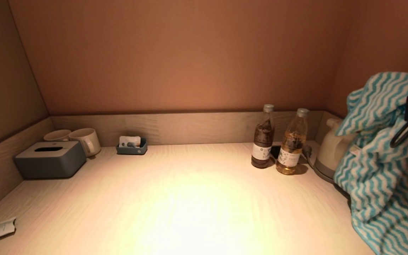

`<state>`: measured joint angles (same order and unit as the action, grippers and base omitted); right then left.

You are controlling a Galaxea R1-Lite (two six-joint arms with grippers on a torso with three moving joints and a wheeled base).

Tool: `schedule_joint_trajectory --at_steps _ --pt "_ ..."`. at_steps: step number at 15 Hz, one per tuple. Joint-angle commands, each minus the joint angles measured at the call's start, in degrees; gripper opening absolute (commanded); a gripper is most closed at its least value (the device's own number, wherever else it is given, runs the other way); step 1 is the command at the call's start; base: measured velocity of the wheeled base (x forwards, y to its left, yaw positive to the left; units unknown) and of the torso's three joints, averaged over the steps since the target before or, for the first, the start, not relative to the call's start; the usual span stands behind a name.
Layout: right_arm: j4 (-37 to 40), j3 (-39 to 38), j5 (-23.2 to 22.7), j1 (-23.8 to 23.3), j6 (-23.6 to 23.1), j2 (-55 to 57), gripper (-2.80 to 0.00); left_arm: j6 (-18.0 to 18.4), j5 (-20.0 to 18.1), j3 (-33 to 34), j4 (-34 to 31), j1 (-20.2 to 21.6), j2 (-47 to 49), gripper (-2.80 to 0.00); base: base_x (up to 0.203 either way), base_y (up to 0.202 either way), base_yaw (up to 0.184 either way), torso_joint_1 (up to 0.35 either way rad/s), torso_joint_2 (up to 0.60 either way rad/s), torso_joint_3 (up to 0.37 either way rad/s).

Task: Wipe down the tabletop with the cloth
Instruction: Place the tablecloth

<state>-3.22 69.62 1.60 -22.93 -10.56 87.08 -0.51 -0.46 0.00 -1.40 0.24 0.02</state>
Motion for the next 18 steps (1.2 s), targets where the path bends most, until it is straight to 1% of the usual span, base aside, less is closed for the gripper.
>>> schedule_joint_trajectory --at_steps 1,4,7,10,12,17,18 --pt "-1.72 -3.13 -3.66 -3.41 -0.21 0.4 -2.8 -0.02 -0.01 0.0 0.0 0.02 -0.02 -2.8 0.0 0.0 0.0 0.0 0.0 0.0" --pt "-8.22 -10.79 -6.6 -6.57 -3.08 1.24 -2.8 -0.02 -0.02 0.0 0.0 0.02 -0.02 -2.8 0.0 0.0 0.0 0.0 0.0 0.0" --pt "-15.11 -19.4 -8.13 -7.08 -4.16 1.24 -2.8 -0.02 -0.02 0.0 0.0 0.02 -0.02 -2.8 0.0 0.0 0.0 0.0 0.0 0.0" --pt "-20.65 -27.22 -9.48 -7.44 -6.34 2.18 -2.8 -0.02 0.02 0.0 0.0 0.02 -0.02 -2.8 0.0 0.0 0.0 0.0 0.0 0.0" --pt "-22.07 -30.41 -10.61 -8.05 -6.81 3.1 -2.8 -0.02 0.02 0.0 0.0 0.02 -0.02 -2.8 0.0 0.0 0.0 0.0 0.0 0.0" --pt "-22.33 -39.0 -13.63 -10.28 -7.4 1.99 -2.8 -0.02 0.02 0.0 0.0 0.02 -0.02 -2.8 0.0 0.0 0.0 0.0 0.0 0.0" --pt "-22.31 -39.52 -14.15 -10.66 -8.11 2.25 -2.8 -0.02 -0.01 0.0 0.0 0.02 -0.02 -2.8 0.0 0.0 0.0 0.0 0.0 0.0"
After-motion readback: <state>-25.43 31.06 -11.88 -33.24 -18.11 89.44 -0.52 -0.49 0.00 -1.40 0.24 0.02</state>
